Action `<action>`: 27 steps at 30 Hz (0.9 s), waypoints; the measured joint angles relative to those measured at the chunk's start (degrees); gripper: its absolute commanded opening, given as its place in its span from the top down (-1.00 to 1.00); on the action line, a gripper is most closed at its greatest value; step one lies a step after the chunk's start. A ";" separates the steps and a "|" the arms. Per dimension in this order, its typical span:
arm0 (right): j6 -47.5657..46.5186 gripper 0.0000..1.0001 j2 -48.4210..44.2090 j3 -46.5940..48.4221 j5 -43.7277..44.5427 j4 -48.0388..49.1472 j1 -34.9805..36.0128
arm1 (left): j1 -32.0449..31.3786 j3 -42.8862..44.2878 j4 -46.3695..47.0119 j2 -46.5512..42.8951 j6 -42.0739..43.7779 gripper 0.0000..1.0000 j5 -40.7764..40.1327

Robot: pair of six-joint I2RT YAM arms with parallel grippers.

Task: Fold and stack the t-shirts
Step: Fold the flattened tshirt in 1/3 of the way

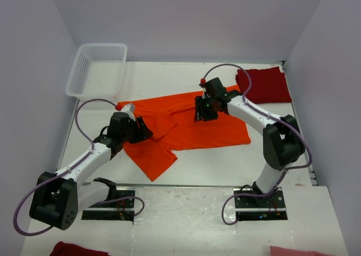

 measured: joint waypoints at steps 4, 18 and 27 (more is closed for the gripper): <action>-0.52 0.03 6.86 7.08 -3.93 1.14 1.16 | 0.00 1.42 -1.01 0.35 0.00 -0.11 -0.90; -5.05 0.10 28.11 28.06 -18.34 -1.07 2.56 | 0.00 10.51 -0.26 16.96 0.57 -0.10 -2.43; -6.71 0.12 31.21 29.81 -22.67 -3.32 2.67 | 0.00 12.39 0.04 18.64 1.07 -0.10 -2.54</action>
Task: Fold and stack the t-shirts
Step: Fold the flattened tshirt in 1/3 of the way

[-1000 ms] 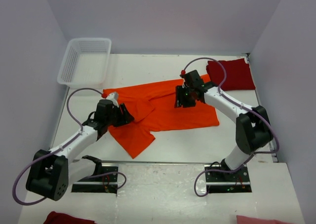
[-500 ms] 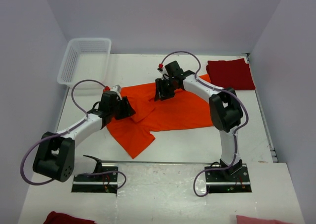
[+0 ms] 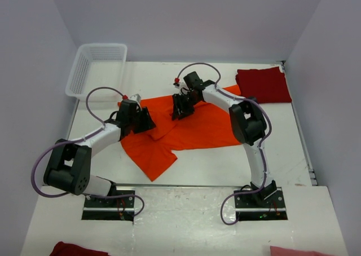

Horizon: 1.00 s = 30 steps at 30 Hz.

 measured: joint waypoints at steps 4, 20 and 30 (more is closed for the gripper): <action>-0.42 0.15 0.61 0.00 -1.84 -0.04 0.04 | 0.00 0.39 0.07 0.00 0.00 -0.10 0.04; -0.98 0.67 4.48 3.39 -4.52 -1.31 0.15 | 0.02 0.66 0.59 -0.35 0.00 -0.10 1.14; -0.83 1.00 4.48 3.50 -4.31 -0.98 0.70 | 1.22 0.66 1.20 -0.61 0.44 -0.10 1.01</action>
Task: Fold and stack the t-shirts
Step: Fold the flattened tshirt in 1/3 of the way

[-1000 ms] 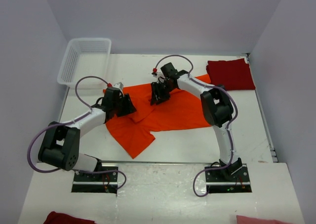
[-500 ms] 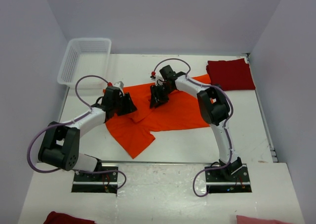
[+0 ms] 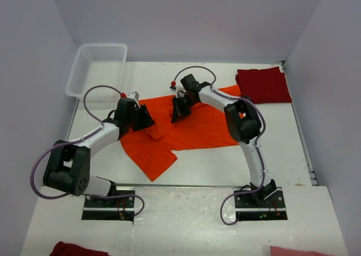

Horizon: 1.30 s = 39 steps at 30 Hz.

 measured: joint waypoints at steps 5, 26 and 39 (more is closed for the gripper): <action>1.55 1.00 -0.59 -4.46 0.04 2.27 0.50 | 0.42 0.00 0.35 0.94 0.15 -0.10 -1.40; 5.42 1.00 -8.09 -8.55 5.29 3.19 0.94 | 0.72 1.29 6.03 10.25 0.57 -0.08 -4.39; 7.30 0.97 -7.13 -8.33 14.73 0.48 0.94 | 0.79 -4.90 7.08 4.13 0.37 -0.08 -5.33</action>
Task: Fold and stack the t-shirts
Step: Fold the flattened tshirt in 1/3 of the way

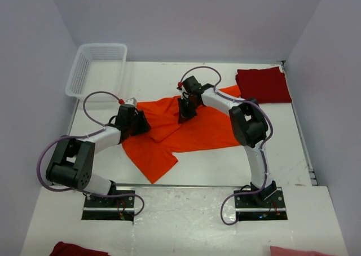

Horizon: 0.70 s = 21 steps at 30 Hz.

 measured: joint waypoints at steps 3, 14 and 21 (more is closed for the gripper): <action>0.20 0.80 0.28 0.00 0.15 -0.13 0.02 | 0.02 -1.14 -2.03 -2.05 0.00 -0.08 -1.14; -0.87 0.34 -3.23 -4.50 5.16 -0.81 0.07 | 0.15 -1.77 -7.63 -10.32 -0.79 -0.08 -5.84; -0.81 0.40 -11.30 -6.05 11.37 -1.42 -1.57 | 0.15 -0.17 -8.17 -12.20 -0.81 -0.08 -7.72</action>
